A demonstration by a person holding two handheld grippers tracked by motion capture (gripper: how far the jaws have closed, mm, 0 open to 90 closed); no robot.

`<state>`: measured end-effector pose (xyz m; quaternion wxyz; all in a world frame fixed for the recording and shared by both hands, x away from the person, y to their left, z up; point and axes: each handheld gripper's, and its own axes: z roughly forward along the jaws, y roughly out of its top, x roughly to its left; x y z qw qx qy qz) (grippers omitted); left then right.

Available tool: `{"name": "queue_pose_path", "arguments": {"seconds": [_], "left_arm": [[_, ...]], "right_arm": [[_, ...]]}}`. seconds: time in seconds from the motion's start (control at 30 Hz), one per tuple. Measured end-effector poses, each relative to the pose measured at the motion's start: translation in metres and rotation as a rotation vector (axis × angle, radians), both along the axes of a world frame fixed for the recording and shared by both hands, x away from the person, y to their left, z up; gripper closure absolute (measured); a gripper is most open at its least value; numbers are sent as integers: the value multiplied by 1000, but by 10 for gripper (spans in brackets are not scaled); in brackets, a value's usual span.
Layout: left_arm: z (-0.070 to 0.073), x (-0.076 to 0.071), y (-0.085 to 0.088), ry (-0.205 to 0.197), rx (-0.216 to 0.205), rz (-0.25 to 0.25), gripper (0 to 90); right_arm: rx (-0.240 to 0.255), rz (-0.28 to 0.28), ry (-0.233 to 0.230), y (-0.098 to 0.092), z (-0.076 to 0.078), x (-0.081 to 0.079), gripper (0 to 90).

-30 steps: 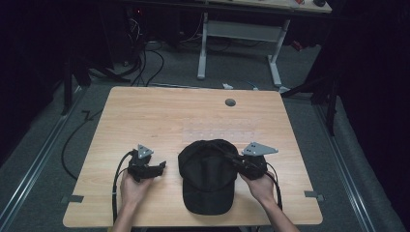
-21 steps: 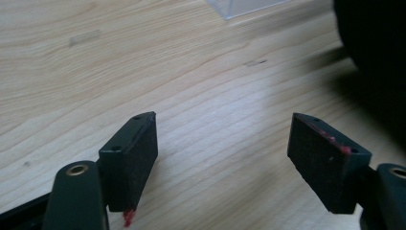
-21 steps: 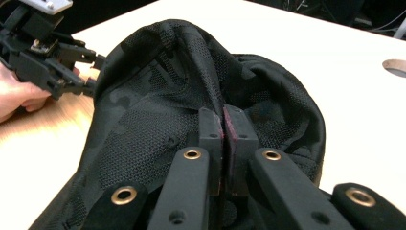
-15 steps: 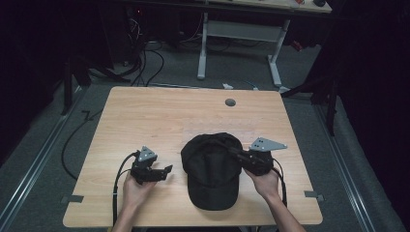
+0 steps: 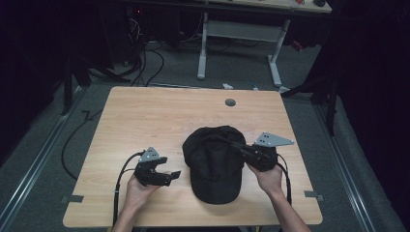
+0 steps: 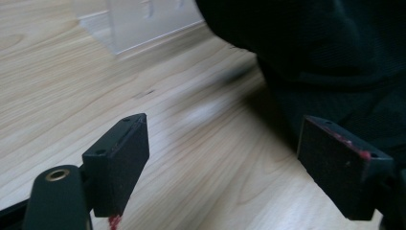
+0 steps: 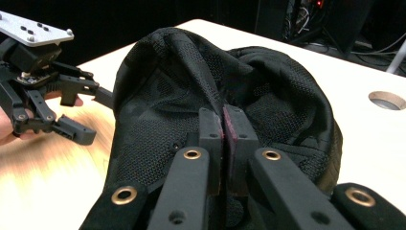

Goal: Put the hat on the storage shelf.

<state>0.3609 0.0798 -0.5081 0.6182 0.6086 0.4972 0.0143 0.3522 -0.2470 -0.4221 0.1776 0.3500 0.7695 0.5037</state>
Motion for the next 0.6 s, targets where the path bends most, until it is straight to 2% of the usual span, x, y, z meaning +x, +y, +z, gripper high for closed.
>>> {"name": "queue_pose_path", "arguments": {"seconds": [0.27, 0.6], "left_arm": [[17, -4, -10, 13, -66, -103, 162], [25, 1, -18, 39, -96, -141, 158]], "right_arm": [[11, 16, -21, 0, 7, 0, 876], [32, 43, -40, 2, 7, 1, 876]]}}
